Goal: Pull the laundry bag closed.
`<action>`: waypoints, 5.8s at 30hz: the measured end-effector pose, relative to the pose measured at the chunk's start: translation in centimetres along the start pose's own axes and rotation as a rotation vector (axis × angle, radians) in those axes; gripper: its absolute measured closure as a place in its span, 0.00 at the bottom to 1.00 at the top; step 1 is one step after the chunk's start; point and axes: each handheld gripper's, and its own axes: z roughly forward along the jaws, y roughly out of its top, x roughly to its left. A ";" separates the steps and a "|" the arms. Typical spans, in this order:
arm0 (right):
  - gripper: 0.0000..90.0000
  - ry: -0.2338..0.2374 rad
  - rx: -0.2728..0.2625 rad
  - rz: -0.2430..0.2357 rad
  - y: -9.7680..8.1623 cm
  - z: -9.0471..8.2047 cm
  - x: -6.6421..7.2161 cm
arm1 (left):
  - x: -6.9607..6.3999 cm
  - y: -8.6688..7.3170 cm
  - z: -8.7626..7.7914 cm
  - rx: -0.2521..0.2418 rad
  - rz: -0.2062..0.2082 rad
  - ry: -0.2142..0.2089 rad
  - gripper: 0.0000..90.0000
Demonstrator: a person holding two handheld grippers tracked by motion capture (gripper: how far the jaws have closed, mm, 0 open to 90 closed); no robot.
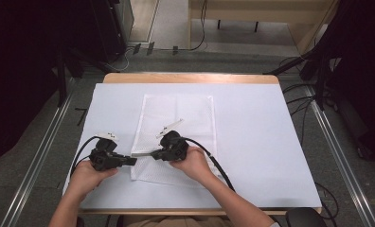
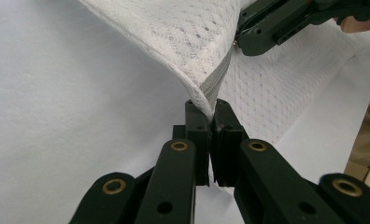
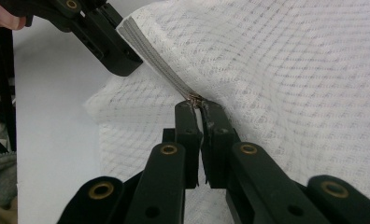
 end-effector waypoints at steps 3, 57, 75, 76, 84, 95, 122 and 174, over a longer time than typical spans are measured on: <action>0.98 -0.002 0.000 -0.005 -0.1 -0.1 -0.1 | 0.0 0.0 0.0 -0.001 0.001 0.000 0.98; 0.98 -0.042 0.015 0.030 -2.0 -2.0 -1.7 | 0.2 -0.3 -0.2 0.005 -0.011 -0.014 0.98; 0.98 -0.075 0.030 0.051 -3.2 -3.5 -2.7 | 0.2 -0.4 -0.2 0.009 -0.012 -0.018 0.98; 0.98 -0.075 0.032 0.050 -3.3 -3.6 -2.7 | 0.2 -0.4 -0.2 0.009 -0.012 -0.018 0.98; 0.98 -0.088 0.031 0.063 -4.1 -4.4 -3.3 | 0.4 -0.6 -0.5 0.006 -0.022 -0.019 0.98; 0.98 -0.098 0.033 0.077 -4.6 -5.1 -3.7 | 0.5 -0.7 -0.6 0.004 -0.023 -0.024 0.98; 0.98 -0.123 0.025 0.103 -5.9 -7.6 -4.9 | 0.7 -0.9 -0.7 0.014 -0.035 -0.037 0.98; 0.98 -0.159 0.032 0.120 -8.7 -12.0 -6.7 | 1.2 -1.2 -0.8 0.017 -0.043 -0.056 0.98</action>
